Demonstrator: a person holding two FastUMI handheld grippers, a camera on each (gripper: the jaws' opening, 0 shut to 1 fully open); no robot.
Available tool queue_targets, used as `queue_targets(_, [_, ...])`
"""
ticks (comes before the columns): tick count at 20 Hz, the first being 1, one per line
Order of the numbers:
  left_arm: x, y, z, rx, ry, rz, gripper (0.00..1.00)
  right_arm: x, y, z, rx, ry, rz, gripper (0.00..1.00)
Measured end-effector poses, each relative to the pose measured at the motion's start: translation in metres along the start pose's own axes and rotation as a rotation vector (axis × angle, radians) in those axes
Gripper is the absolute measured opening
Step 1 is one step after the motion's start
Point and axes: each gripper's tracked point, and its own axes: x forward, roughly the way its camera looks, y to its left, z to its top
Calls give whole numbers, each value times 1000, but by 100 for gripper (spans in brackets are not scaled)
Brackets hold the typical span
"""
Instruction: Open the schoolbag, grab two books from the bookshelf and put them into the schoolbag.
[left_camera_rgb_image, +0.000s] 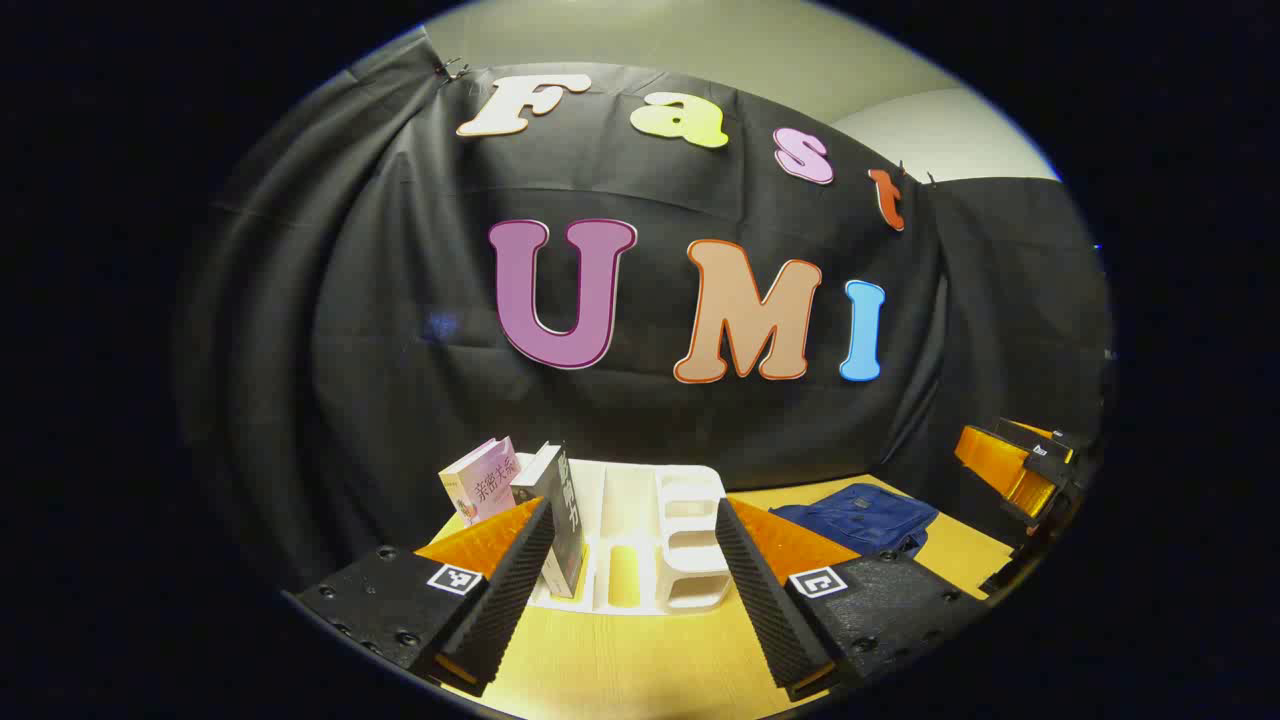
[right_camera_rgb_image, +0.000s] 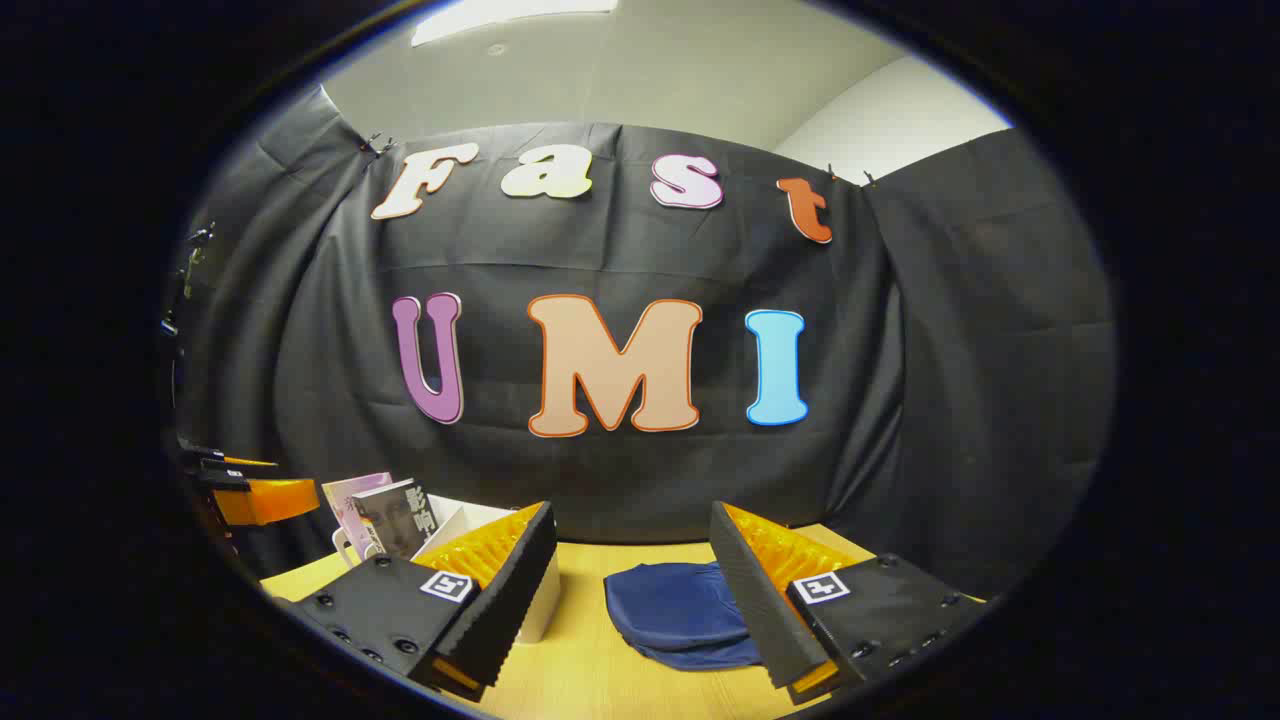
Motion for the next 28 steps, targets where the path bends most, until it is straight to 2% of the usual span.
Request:
queue_targets(2, [5, -5, 0, -2, 3, -9, 95, 3, -6, -8, -5, 30, -5, 95])
queue_targets(3, [9, -6, 0, -1, 12, -6, 95, 5, -7, -14, -3, 52, 1, 100])
queue_targets(4, [11, -8, -1, -2, 15, -5, 95, 5, -13, -19, -4, 65, 0, 94])
queue_targets(5, [14, -11, 1, -7, 11, -7, 95, 7, -18, -21, -8, 72, -2, 100])
queue_targets(7, [17, -15, -1, -19, 19, -8, 95, 13, -24, -21, -22, 77, -6, 95])
queue_targets(9, [21, -18, -2, -25, 18, -6, 95, 19, -28, -22, -32, 73, -4, 95])
queue_targets(12, [26, -17, -4, -30, 21, 16, 95, 23, -33, -26, -63, 74, 7, 100])
queue_targets(14, [26, -17, -3, -31, 20, 28, 95, 24, -35, -31, -70, 86, 22, 95])
queue_targets(26, [22, -7, -17, -42, 61, 106, 95, 31, -51, -64, -136, 149, 39, 95])
queue_targets(27, [22, -7, -16, -37, 62, 109, 95, 31, -53, -69, -160, 156, 46, 100])
queue_targets(28, [23, -7, -17, -34, 64, 112, 95, 30, -55, -75, -196, 162, 53, 100])
